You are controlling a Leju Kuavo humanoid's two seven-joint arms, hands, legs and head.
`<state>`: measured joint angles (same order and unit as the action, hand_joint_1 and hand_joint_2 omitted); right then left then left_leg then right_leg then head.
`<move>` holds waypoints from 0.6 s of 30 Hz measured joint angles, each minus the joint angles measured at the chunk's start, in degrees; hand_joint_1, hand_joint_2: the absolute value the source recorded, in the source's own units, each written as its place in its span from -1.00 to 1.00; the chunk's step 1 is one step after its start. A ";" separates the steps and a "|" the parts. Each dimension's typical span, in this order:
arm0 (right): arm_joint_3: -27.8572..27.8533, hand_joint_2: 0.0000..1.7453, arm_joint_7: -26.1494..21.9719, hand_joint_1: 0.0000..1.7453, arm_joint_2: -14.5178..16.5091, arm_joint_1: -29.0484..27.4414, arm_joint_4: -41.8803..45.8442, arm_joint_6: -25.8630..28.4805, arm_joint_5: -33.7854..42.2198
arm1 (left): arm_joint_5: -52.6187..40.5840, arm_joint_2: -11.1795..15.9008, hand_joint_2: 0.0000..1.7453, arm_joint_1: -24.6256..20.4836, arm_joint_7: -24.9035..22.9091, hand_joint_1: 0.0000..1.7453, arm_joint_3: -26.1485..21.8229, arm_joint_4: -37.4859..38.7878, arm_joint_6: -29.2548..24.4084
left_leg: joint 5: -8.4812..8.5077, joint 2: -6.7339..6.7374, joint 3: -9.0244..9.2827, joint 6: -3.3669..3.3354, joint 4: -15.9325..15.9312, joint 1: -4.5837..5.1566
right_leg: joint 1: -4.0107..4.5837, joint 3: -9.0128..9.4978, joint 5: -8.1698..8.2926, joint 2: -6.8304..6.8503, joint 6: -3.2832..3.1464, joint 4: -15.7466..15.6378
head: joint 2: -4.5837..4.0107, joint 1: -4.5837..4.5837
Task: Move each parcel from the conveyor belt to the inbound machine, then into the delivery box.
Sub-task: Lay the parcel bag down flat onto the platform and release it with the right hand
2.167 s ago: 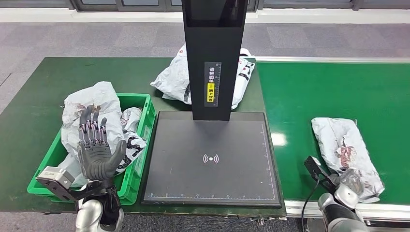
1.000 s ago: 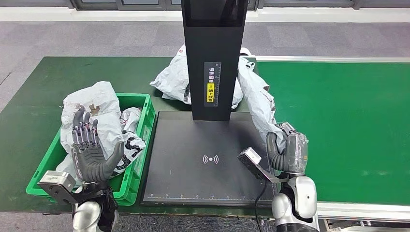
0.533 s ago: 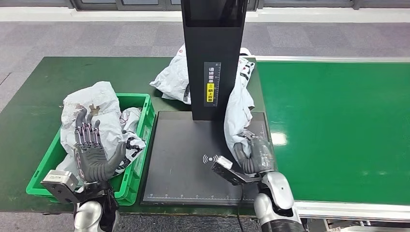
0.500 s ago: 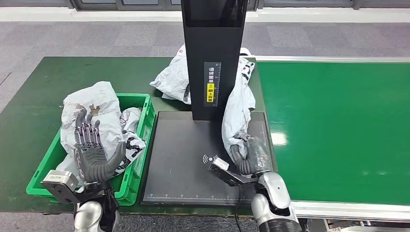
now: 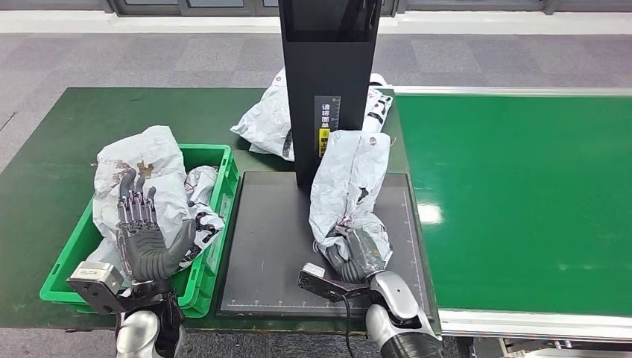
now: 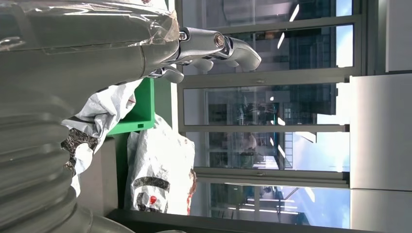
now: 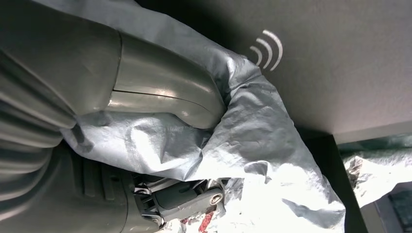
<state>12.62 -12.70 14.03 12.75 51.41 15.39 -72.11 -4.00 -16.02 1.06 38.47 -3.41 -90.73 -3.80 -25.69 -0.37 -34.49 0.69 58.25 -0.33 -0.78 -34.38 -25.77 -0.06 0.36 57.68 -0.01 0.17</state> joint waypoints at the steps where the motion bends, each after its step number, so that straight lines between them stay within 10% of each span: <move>1: 0.14 1.00 0.00 1.00 0.00 0.13 -0.25 0.00 0.00 | 0.00 0.00 1.00 0.00 0.00 -1.00 0.00 0.01 0.00 | 0.00 0.01 0.00 0.00 0.00 0.00 | 0.00 0.00 0.00 -0.01 0.00 0.00 | -0.01 0.00; 8: 0.83 1.00 0.98 1.00 0.00 0.82 -1.73 0.15 -0.10 | 0.29 0.01 1.00 -0.01 0.25 -1.00 0.00 0.06 -0.70 | 0.01 0.03 0.03 0.01 0.00 0.00 | 0.00 0.01 0.01 -0.03 0.00 0.00 | 0.01 0.00; 12: 1.25 1.00 -1.63 -0.92 -0.11 1.26 -2.71 -0.35 2.18 | 0.59 0.02 1.00 -0.08 0.49 -1.00 0.00 0.54 -1.48 | 0.01 0.04 0.05 0.01 0.00 0.00 | 0.00 0.02 0.01 -0.05 0.00 0.00 | 0.01 -0.01; 18: 2.24 1.00 -14.27 -1.00 -0.56 -0.57 0.13 -0.54 12.71 | 0.73 0.04 1.00 -0.22 0.85 -1.00 0.00 1.70 -1.86 | 0.00 0.08 0.05 0.01 0.01 0.00 | 0.00 0.00 0.01 -0.09 -0.01 0.00 | 0.01 0.00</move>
<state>14.86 -26.97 13.47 12.17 51.54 14.85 -59.40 -3.27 -15.98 0.83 39.32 -3.41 -89.03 -5.67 -25.69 -0.28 -34.45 0.70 58.26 -0.33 -0.78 -34.39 -25.75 -0.15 0.35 57.68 0.00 0.17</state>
